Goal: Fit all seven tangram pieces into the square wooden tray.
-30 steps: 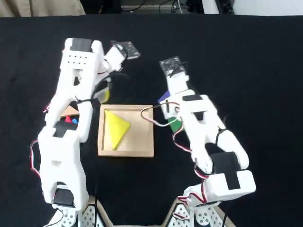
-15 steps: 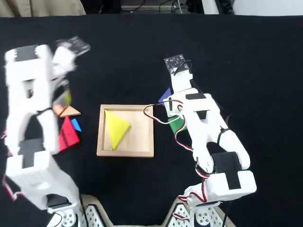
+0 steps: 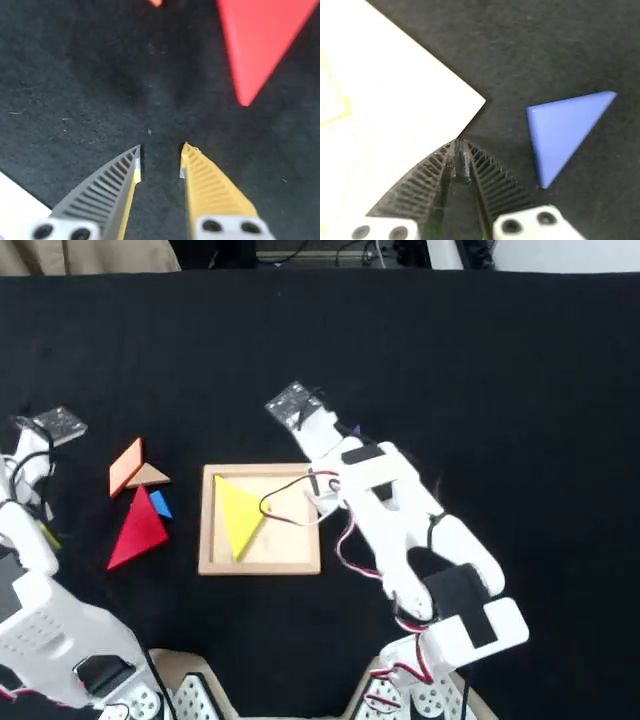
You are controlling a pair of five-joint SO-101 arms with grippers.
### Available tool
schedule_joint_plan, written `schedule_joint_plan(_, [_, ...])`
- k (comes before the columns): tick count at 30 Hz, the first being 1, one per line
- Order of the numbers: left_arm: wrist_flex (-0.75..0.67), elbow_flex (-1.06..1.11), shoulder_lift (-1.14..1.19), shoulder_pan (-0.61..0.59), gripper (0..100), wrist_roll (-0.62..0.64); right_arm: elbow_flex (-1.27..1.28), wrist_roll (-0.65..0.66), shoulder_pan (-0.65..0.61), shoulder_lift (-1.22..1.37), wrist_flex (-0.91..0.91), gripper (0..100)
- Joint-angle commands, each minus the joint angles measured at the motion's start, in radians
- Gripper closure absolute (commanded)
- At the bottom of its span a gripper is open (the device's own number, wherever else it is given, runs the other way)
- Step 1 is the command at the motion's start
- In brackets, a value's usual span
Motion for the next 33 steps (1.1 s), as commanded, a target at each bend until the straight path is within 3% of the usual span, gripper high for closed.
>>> schedule_joint_plan(1, [-0.143,0.096,-0.038,-0.022,86,-0.006,-0.065,0.011,-0.068,-0.035,0.078,98.8])
schedule_joint_plan(5, [-0.215,0.166,-0.038,-0.021,86,-0.006,-0.087,0.009,-0.095,-0.108,0.178,98.8])
schedule_joint_plan(12, [-0.213,0.225,-0.041,-0.015,86,0.005,-0.073,0.009,-0.181,-0.136,0.195,98.8])
schedule_joint_plan(24, [-0.212,0.24,-0.04,-0.064,86,0.009,-0.26,0.009,-0.304,0.143,0.204,98.8])
schedule_joint_plan(33, [-0.218,0.24,-0.038,-0.062,86,0.012,-0.363,0.009,-0.44,0.202,0.204,98.8])
